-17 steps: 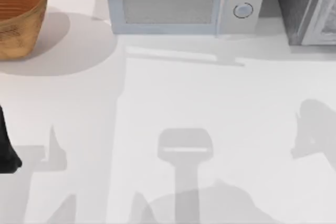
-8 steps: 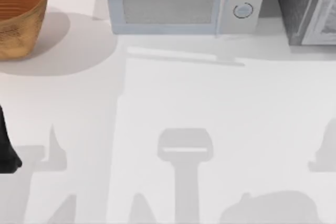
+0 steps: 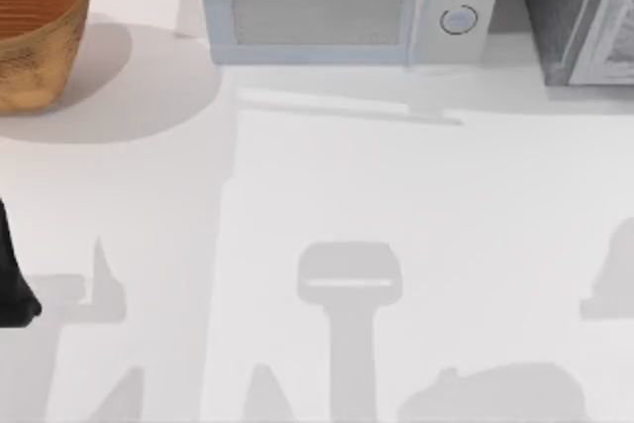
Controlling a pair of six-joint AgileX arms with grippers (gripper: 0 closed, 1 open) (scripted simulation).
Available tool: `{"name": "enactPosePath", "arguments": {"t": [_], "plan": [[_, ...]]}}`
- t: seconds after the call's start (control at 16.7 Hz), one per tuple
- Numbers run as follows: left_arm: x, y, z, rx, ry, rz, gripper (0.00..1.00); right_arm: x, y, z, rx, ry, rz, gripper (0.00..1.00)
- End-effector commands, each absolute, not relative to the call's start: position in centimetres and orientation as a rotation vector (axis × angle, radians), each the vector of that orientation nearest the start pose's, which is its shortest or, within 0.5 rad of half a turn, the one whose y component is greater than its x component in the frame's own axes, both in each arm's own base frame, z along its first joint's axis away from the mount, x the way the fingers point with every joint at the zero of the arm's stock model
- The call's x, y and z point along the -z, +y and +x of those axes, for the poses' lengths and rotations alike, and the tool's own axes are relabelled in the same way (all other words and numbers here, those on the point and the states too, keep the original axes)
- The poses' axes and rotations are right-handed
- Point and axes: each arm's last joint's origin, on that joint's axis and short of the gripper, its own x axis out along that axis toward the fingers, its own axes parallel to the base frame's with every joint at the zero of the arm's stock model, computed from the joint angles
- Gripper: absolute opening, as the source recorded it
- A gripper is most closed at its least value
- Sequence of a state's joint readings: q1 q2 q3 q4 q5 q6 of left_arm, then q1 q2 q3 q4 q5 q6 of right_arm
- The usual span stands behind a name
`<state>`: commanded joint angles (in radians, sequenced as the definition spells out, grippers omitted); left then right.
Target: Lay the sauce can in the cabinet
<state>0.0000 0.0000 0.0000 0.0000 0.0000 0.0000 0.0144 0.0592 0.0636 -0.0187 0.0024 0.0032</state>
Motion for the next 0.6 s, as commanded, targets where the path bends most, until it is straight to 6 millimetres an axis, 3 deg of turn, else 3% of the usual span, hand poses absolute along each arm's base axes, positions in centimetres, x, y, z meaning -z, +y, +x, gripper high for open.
{"name": "enactPosePath", "arguments": {"t": [0.24, 0.6], "plan": [[-16.0, -0.1, 10.6, 0.000, 0.000, 0.000, 1.00, -23.2, 0.3, 11.0, -0.014, 0.040, 0.002, 0.00], [-16.0, -0.1, 10.6, 0.000, 0.000, 0.000, 1.00, -36.7, 1.1, 14.0, 0.002, 0.029, 0.004, 0.00]]}}
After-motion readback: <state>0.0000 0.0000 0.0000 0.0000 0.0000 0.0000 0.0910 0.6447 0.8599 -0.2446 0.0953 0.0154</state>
